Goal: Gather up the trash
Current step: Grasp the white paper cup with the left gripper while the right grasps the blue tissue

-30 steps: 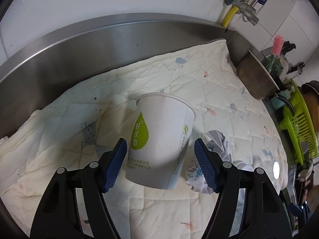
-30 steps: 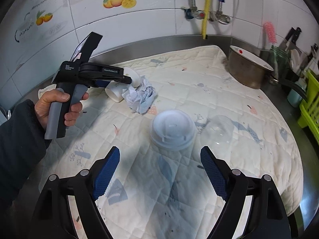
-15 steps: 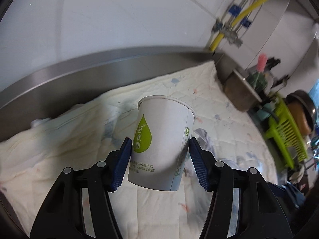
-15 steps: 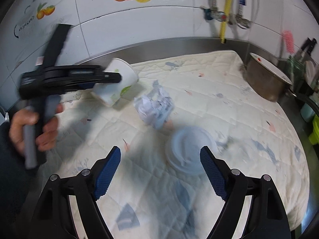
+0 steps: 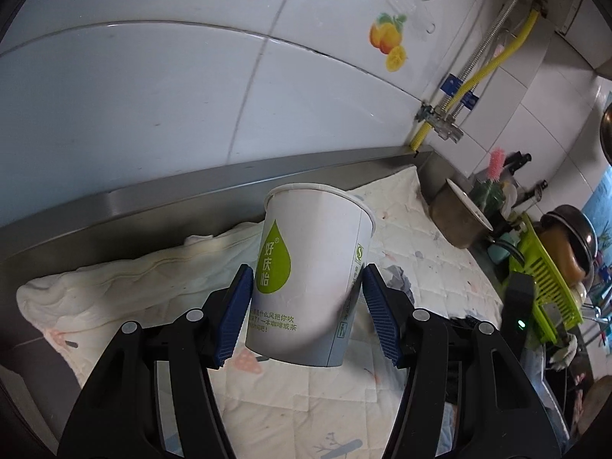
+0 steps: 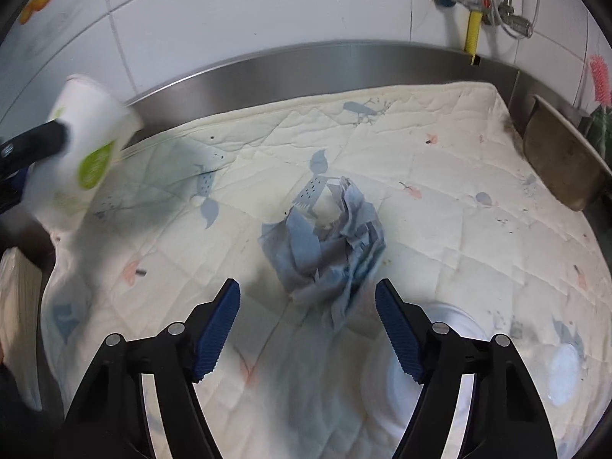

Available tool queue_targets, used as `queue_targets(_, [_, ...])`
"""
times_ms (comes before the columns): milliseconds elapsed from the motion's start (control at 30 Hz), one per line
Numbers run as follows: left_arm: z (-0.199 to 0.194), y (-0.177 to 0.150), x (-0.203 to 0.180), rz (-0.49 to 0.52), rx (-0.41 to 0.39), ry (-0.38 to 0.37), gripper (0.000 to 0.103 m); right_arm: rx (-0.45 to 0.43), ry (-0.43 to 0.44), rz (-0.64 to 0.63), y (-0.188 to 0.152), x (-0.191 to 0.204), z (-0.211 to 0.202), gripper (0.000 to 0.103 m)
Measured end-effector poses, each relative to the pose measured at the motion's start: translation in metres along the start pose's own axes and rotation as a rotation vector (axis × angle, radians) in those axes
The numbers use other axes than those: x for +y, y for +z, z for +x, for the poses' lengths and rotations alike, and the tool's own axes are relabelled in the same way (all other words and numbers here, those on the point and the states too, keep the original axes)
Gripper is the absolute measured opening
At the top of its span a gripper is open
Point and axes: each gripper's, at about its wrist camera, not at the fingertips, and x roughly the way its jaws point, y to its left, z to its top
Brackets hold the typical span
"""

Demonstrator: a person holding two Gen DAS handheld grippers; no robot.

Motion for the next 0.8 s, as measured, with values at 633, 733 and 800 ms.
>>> queue_targets(633, [-0.013, -0.016, -0.005, -0.007, 0.001, 0.0, 0.058, -0.052, 0.048, 0.093, -0.018, -0.008, -0.029, 0.025])
queue_targets(733, [-0.018, -0.019, -0.007, -0.005, 0.003, -0.002, 0.058, -0.053, 0.031, 0.072, -0.027, -0.005, -0.036, 0.023])
queue_targets(800, [-0.023, -0.021, -0.008, -0.002, -0.002, 0.0, 0.058, -0.058, 0.026, 0.069, -0.033, -0.003, -0.04, 0.022])
